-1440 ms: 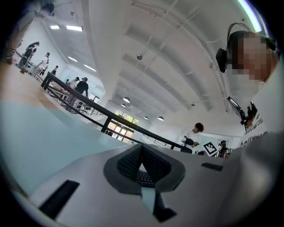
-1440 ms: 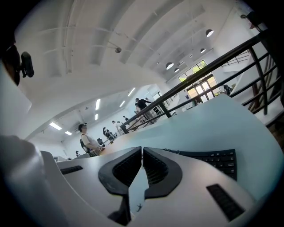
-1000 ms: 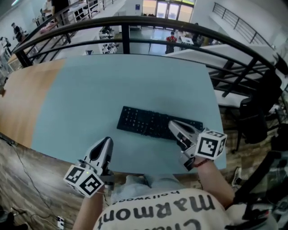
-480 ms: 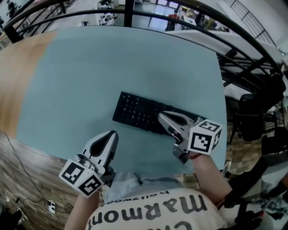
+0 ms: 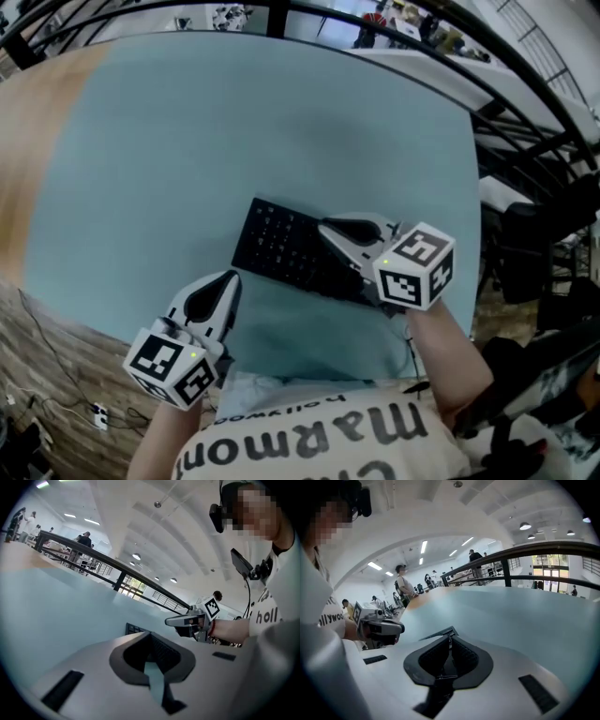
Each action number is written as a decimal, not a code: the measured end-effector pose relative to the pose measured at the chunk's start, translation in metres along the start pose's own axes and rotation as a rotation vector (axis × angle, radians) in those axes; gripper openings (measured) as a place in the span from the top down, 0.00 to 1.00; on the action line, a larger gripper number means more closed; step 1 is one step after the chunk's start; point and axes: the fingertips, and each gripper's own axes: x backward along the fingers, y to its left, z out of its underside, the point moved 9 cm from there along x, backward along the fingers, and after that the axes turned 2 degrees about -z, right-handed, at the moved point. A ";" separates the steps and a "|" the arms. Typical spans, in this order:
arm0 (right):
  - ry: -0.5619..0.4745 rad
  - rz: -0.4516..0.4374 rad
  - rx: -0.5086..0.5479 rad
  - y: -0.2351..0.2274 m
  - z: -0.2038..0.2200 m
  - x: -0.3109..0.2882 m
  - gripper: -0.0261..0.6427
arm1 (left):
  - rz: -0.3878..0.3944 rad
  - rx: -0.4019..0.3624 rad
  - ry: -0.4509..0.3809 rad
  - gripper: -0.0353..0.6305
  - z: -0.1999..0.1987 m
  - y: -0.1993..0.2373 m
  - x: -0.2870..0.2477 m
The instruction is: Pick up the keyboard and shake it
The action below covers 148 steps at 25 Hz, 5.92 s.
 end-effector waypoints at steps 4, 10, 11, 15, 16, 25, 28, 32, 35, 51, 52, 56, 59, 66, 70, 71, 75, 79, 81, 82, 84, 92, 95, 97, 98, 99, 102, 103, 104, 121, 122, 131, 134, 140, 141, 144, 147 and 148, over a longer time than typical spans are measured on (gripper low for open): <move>0.123 -0.051 0.082 -0.011 -0.006 -0.018 0.89 | -0.019 0.037 0.028 0.94 0.003 0.012 -0.010; 0.376 -0.199 0.106 -0.025 -0.002 -0.044 0.60 | -0.022 0.064 0.024 0.94 0.003 0.018 -0.016; 0.408 -0.227 0.095 -0.027 -0.002 -0.048 0.59 | -0.021 0.065 0.027 0.94 0.003 0.018 -0.016; 0.541 -0.303 0.104 -0.031 -0.003 -0.064 0.53 | -0.008 0.085 0.065 0.94 0.013 0.016 -0.016; 0.573 -0.319 0.117 -0.031 -0.003 -0.067 0.52 | -0.002 0.091 0.073 0.94 0.016 0.015 -0.016; 0.758 -0.372 0.198 -0.033 0.004 -0.087 0.51 | 0.077 0.117 0.146 0.94 0.038 -0.002 -0.023; 0.791 -0.371 0.205 -0.033 0.001 -0.091 0.51 | 0.070 0.131 0.142 0.94 0.036 -0.004 -0.022; 0.831 -0.335 0.239 -0.027 -0.001 -0.093 0.51 | 0.070 0.132 0.120 0.94 0.036 -0.006 -0.020; 0.824 -0.313 0.284 -0.023 -0.002 -0.091 0.51 | 0.067 0.125 0.103 0.94 0.035 -0.008 -0.016; 0.756 -0.096 0.480 0.003 -0.016 -0.071 0.59 | 0.037 0.077 0.074 0.94 0.036 -0.023 0.014; 0.747 -0.084 0.500 0.007 -0.017 -0.069 0.60 | 0.034 0.074 0.071 0.94 0.037 -0.024 0.016; 0.719 -0.066 0.578 0.028 -0.015 -0.064 0.60 | 0.004 0.049 0.039 0.94 0.037 -0.018 0.021; 0.708 -0.032 0.652 0.043 -0.016 -0.061 0.60 | -0.039 0.007 0.027 0.94 0.031 -0.002 0.019; 0.715 0.036 0.860 0.079 -0.009 -0.055 0.60 | 0.054 -0.108 0.171 0.53 0.015 0.027 -0.013; 0.707 0.076 0.942 0.096 -0.005 -0.054 0.60 | 0.115 -0.206 0.306 0.45 0.021 0.026 -0.029; 0.699 0.081 0.966 0.100 -0.006 -0.053 0.60 | 0.125 -0.232 0.335 0.45 0.023 0.025 -0.033; 0.679 0.106 1.015 0.111 -0.004 -0.049 0.60 | 0.174 -0.273 0.370 0.45 0.027 0.022 -0.044; 0.655 0.140 1.042 0.120 -0.001 -0.046 0.61 | 0.275 -0.289 0.383 0.45 0.028 0.016 -0.048; 0.649 0.158 1.052 0.123 0.001 -0.045 0.61 | 0.329 -0.251 0.374 0.47 0.028 0.014 -0.050; 0.646 0.166 1.055 0.124 0.001 -0.044 0.61 | 0.356 -0.218 0.362 0.47 0.029 0.012 -0.052; 0.642 0.178 1.059 0.127 0.003 -0.042 0.61 | 0.409 -0.144 0.335 0.47 0.029 0.010 -0.054; 0.631 0.207 1.082 0.135 0.009 -0.030 0.61 | 0.535 -0.101 0.359 0.58 0.031 -0.005 -0.067; 0.630 0.206 1.071 0.137 0.014 -0.028 0.61 | 0.554 -0.104 0.373 0.75 0.036 -0.004 -0.065; 0.618 0.207 1.061 0.138 0.016 -0.028 0.61 | 0.558 -0.107 0.373 0.76 0.037 -0.004 -0.063; 0.610 0.210 1.052 0.138 0.017 -0.027 0.61 | 0.555 -0.108 0.371 0.76 0.038 -0.004 -0.063; 0.602 0.214 1.044 0.137 0.018 -0.026 0.61 | 0.550 -0.109 0.369 0.76 0.039 -0.005 -0.063; 0.575 0.233 1.025 0.134 0.022 -0.021 0.61 | 0.538 -0.126 0.361 0.76 0.039 -0.008 -0.064; 0.566 0.241 1.016 0.133 0.024 -0.019 0.61 | 0.535 -0.137 0.358 0.76 0.038 -0.008 -0.063; 0.557 0.251 1.001 0.130 0.024 -0.017 0.61 | 0.533 -0.147 0.355 0.76 0.038 -0.008 -0.063; 0.144 0.532 0.088 0.016 0.094 0.190 0.66 | 0.521 -0.255 0.335 0.76 0.043 -0.002 -0.054; 0.127 0.541 0.000 0.006 0.106 0.206 0.67 | 0.520 -0.262 0.341 0.76 0.044 -0.002 -0.055; 0.162 0.487 -0.266 -0.059 0.144 0.264 0.67 | 0.516 -0.359 0.362 0.76 0.036 -0.004 -0.050; 0.228 0.450 -0.212 -0.078 0.139 0.255 0.67 | 0.483 -0.415 0.379 0.75 0.030 -0.006 -0.052; 0.306 0.342 -0.170 -0.094 0.127 0.240 0.73 | 0.438 -0.400 0.403 0.73 0.034 -0.006 -0.051; 0.318 0.322 -0.163 -0.094 0.125 0.240 0.75 | 0.431 -0.399 0.404 0.73 0.034 -0.008 -0.049; 0.359 0.270 -0.113 -0.093 0.119 0.240 0.75 | 0.421 -0.409 0.404 0.73 0.031 -0.011 -0.044; 0.399 0.210 -0.073 -0.095 0.115 0.239 0.76 | 0.413 -0.421 0.405 0.73 0.028 -0.014 -0.042; 0.407 0.183 -0.071 -0.096 0.115 0.237 0.75 | 0.406 -0.426 0.406 0.73 0.027 -0.016 -0.041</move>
